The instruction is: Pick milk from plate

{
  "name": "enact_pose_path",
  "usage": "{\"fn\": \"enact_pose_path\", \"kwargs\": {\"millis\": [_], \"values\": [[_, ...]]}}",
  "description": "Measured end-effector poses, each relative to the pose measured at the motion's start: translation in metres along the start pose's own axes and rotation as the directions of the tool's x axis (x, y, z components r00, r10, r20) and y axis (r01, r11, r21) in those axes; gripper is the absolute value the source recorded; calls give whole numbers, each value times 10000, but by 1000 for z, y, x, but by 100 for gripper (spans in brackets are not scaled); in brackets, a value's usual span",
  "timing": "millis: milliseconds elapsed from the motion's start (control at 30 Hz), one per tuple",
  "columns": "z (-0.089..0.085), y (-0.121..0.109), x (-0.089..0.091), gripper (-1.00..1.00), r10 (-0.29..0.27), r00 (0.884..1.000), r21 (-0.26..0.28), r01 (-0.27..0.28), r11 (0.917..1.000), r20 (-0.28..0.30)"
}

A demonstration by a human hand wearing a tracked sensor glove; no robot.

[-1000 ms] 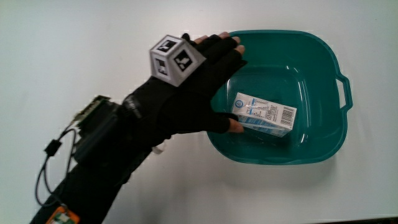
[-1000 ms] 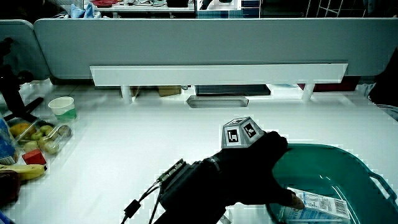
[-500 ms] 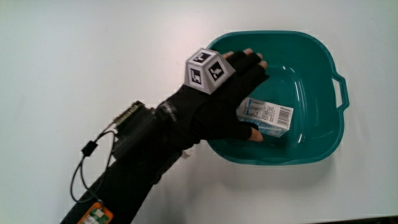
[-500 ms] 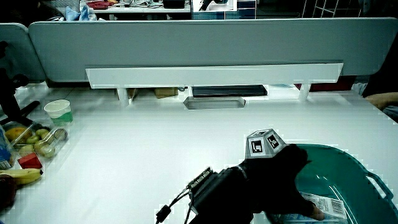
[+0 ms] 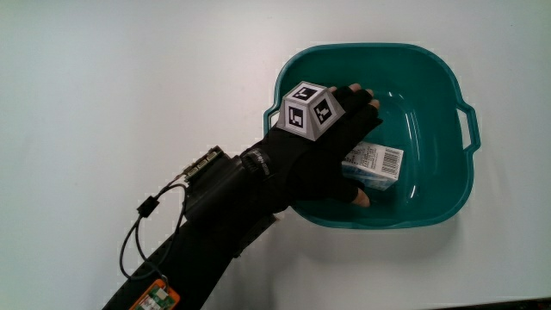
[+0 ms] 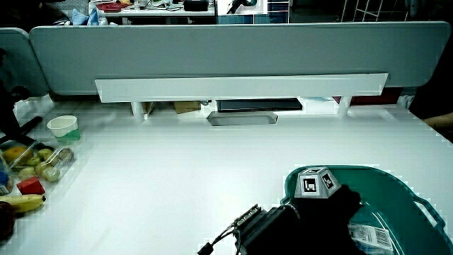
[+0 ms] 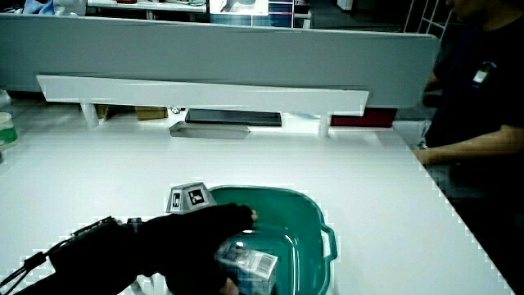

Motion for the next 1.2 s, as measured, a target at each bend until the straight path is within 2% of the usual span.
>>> {"fn": "enact_pose_path", "kwargs": {"millis": [133, 367, 467, 733, 1200], "values": [[1, 0, 4, 0, 40, 9997, 21, -39, 10000, -242], [0, 0, 4, 0, 65, 9997, 157, -61, 9999, -256], [0, 2, 4, 9, 175, 9997, 46, -174, 9998, -188], [3, -1, 7, 31, -153, 9996, 526, 166, 9985, -236], [5, 1, 11, 71, -90, 9987, 954, 137, 9953, -498]]}}
